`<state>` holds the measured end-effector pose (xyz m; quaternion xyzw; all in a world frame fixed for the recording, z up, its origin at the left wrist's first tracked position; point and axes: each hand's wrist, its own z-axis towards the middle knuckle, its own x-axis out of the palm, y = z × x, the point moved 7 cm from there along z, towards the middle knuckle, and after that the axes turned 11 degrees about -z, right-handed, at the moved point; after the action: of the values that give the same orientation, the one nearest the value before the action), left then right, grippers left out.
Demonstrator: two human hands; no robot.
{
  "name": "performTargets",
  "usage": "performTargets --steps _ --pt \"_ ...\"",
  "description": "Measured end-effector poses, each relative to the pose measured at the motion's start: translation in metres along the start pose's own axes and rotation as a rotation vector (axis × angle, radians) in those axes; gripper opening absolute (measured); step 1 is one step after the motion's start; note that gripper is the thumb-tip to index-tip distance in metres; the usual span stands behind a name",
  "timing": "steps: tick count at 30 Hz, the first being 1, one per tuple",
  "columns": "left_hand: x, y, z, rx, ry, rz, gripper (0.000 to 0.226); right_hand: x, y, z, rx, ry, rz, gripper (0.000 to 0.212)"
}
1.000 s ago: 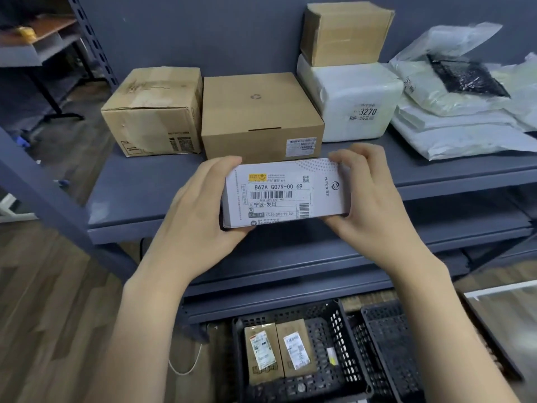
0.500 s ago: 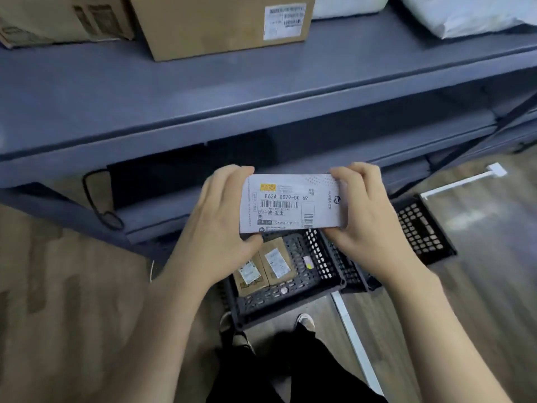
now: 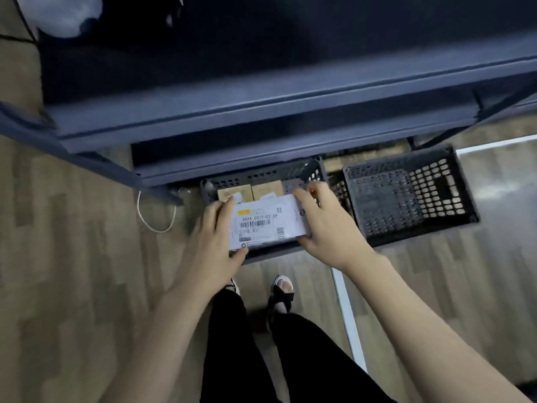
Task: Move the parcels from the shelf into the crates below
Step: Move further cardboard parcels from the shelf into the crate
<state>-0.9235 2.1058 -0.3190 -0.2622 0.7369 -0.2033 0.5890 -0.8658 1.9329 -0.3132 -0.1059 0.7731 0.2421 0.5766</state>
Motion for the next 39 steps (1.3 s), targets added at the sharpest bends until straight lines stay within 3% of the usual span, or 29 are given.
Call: performTargets --steps 9,16,22,28,34,39 --pt "0.157 0.112 0.029 -0.096 0.311 0.166 0.077 0.191 -0.033 0.026 -0.026 0.302 -0.244 0.075" --pt "0.247 0.199 0.057 -0.152 0.313 0.262 0.07 0.313 -0.051 0.065 -0.052 0.412 -0.298 0.082" --pt "0.315 0.27 0.069 -0.156 0.394 0.3 0.079 0.406 -0.056 0.086 -0.134 0.51 -0.436 0.08" --pt "0.356 0.309 0.082 -0.206 0.479 0.318 0.08 0.466 -0.062 0.101 -0.133 0.583 -0.41 0.076" --pt "0.375 0.325 0.091 -0.206 0.555 0.373 0.07 0.498 -0.064 0.114 -0.117 0.725 -0.242 0.093" --pt "0.39 0.335 0.102 -0.187 0.634 0.495 0.063 0.525 -0.066 0.12 -0.112 0.77 -0.208 0.082"
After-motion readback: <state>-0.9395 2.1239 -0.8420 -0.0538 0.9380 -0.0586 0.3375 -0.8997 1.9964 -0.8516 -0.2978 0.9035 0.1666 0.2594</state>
